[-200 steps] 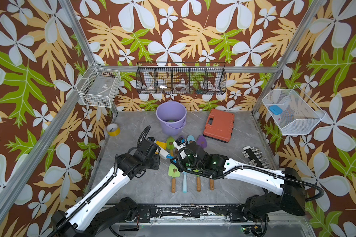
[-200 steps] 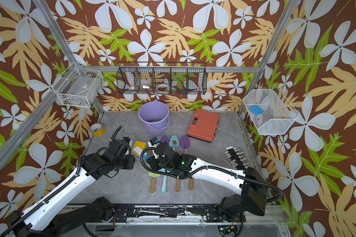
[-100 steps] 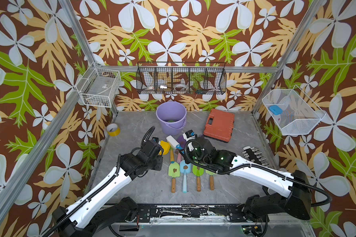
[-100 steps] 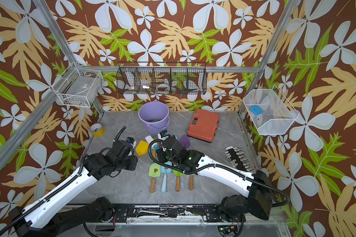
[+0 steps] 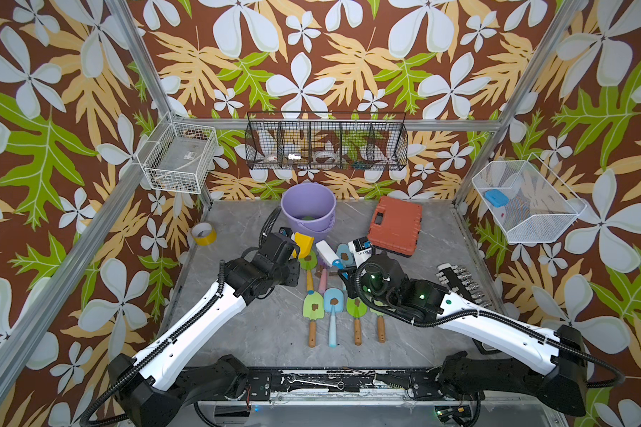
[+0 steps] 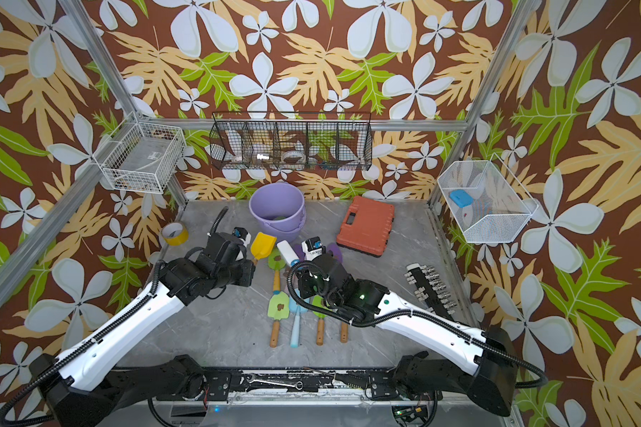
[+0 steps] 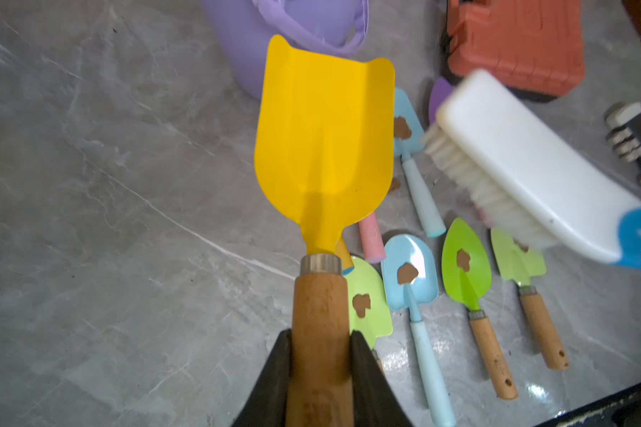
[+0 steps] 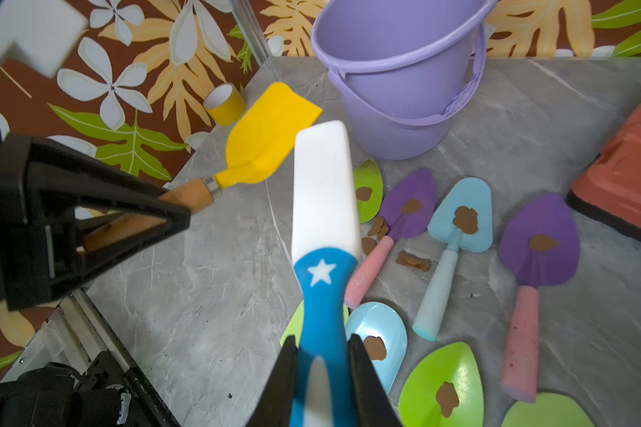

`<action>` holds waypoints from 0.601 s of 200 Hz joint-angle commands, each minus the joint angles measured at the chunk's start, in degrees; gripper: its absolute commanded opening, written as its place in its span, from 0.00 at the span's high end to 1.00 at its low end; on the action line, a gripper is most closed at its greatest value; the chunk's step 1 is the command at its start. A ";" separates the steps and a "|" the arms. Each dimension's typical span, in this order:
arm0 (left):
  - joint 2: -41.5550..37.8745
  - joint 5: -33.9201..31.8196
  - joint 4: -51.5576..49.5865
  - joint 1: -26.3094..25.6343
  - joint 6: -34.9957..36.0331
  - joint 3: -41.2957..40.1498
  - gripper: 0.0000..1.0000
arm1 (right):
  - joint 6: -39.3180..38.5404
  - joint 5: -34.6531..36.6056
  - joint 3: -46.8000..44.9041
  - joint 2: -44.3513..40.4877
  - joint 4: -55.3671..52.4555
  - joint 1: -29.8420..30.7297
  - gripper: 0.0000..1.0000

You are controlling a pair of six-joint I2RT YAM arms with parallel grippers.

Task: Brush the soil off the hand trowel and place it into the bucket
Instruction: Place the hand trowel in the bucket.

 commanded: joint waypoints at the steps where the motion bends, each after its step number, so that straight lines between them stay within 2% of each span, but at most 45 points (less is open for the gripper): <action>1: 2.98 0.58 5.73 3.08 1.27 4.53 1.00 | 1.44 2.74 -1.50 -2.53 1.24 -1.38 1.00; 39: 14.27 0.66 8.44 7.97 2.83 14.91 1.00 | 1.88 2.28 -3.69 -5.85 2.07 -4.31 1.00; 120: 39.22 1.89 3.65 10.13 1.71 39.04 1.00 | 1.63 2.19 -5.42 -7.61 2.43 -6.13 1.00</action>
